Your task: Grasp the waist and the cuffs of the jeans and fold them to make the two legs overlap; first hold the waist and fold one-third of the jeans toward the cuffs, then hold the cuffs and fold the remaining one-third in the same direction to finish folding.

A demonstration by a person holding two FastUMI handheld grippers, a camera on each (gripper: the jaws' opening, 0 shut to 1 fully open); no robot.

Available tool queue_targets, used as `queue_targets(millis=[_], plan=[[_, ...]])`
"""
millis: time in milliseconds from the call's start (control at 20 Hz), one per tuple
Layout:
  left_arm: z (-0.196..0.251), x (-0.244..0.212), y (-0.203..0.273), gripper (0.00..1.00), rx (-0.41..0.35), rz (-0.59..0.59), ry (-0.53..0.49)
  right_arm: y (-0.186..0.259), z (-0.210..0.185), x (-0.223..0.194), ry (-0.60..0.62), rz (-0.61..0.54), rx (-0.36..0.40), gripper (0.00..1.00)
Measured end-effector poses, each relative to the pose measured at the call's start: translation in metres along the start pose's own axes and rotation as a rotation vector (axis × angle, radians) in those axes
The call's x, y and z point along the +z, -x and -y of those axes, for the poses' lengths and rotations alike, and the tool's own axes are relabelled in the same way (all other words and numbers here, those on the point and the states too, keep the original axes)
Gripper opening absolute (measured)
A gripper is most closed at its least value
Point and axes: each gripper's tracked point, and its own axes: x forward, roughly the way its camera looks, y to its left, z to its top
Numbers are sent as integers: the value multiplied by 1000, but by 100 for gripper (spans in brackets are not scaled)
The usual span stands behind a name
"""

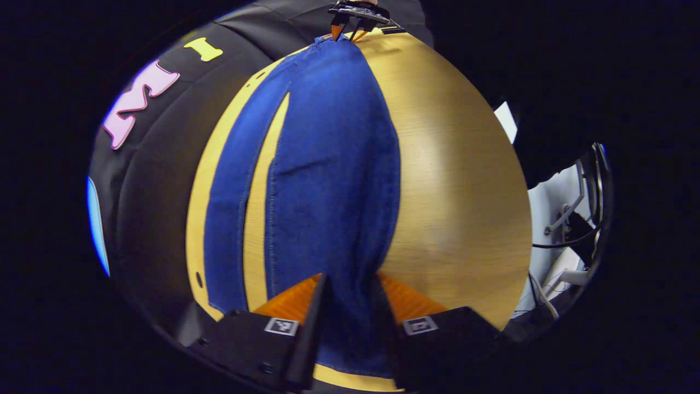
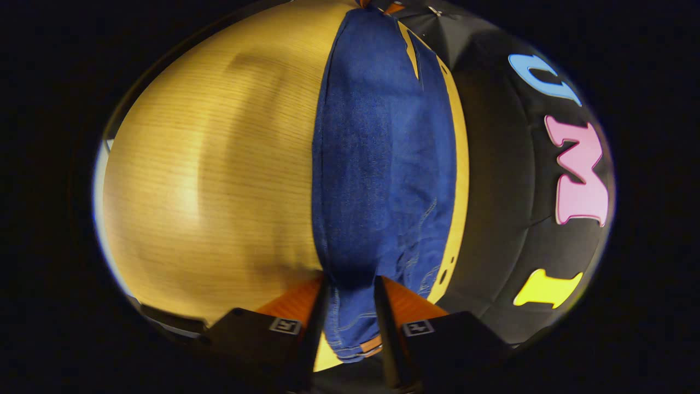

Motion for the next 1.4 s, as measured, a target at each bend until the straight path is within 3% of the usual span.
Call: queue_targets(millis=[50,100,150,200,300,600,800,1000,1250,1400], plan=[[-2,0,-1,45,6,-5,4,0,-7,2,-34,-7,27,36],[-8,-3,-6,31,20,-12,15,2,-7,0,-60,-22,25,28],[-10,-2,-5,24,25,-7,34,5,-9,3,-86,-20,37,9],[-10,-3,-6,16,12,0,67,2,-8,2,-105,-28,41,10],[-9,1,-3,8,-25,5,118,2,-7,0,-174,-39,58,6],[-38,3,20,6,-40,18,137,29,37,7,-431,-20,22,6],[-82,5,35,6,-29,38,175,55,113,15,-577,42,-83,3],[-142,-9,45,6,-17,5,289,59,176,19,-662,88,-146,5],[-238,-16,32,6,7,-5,561,19,235,15,-738,61,-162,5],[-269,-18,10,6,-5,-22,607,-22,249,0,-813,10,-127,2]])
